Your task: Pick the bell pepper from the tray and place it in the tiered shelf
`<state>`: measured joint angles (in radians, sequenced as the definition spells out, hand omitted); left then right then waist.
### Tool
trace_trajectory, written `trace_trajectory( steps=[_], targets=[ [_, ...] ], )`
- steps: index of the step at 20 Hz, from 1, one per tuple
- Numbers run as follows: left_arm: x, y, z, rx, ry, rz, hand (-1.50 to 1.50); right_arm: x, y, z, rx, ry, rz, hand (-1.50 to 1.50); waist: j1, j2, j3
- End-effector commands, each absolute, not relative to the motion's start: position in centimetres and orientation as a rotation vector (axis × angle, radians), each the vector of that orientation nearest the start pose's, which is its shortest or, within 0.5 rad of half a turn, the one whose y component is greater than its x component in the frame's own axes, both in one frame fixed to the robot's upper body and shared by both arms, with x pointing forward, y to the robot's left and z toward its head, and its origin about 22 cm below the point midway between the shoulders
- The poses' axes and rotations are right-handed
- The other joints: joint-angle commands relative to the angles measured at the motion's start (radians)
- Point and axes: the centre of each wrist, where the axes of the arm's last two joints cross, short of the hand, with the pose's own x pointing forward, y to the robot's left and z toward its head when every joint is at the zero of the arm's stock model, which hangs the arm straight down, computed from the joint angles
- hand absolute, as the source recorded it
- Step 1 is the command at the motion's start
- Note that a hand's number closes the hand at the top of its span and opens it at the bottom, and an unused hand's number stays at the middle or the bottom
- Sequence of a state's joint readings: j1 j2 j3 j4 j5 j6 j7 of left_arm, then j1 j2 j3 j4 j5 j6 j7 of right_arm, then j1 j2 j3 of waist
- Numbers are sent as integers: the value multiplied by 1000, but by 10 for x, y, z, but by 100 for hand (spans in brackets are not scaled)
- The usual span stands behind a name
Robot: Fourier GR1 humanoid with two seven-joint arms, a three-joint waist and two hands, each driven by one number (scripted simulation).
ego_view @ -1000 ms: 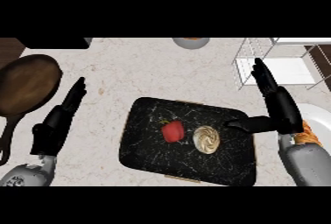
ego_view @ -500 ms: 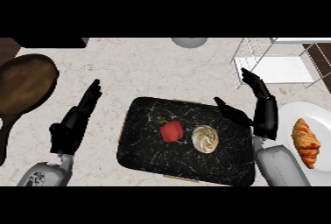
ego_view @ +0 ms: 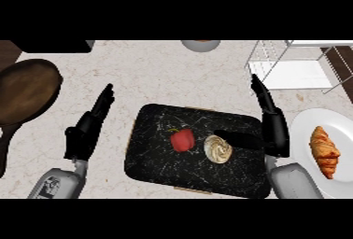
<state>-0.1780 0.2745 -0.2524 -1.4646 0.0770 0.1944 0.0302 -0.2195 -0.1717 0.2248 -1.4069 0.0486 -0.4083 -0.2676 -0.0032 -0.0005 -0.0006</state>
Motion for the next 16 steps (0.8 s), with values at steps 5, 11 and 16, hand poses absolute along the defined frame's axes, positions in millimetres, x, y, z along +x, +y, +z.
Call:
trace_trajectory(
  steps=[5, 11, 16],
  targets=[
    [290, 219, 10, 135, -1572, -251, 0, 258, -168, 67, -334, -1787, 499, -150, -14, -4, -2],
    [280, 224, 7, 112, -1575, -246, 0, 271, -145, 120, -483, -1613, 772, -150, 1, -5, -3],
    [280, 230, 10, 115, -1562, -270, 0, 252, -118, 145, -614, -1439, 999, -150, 4, -8, -3]
  ],
)
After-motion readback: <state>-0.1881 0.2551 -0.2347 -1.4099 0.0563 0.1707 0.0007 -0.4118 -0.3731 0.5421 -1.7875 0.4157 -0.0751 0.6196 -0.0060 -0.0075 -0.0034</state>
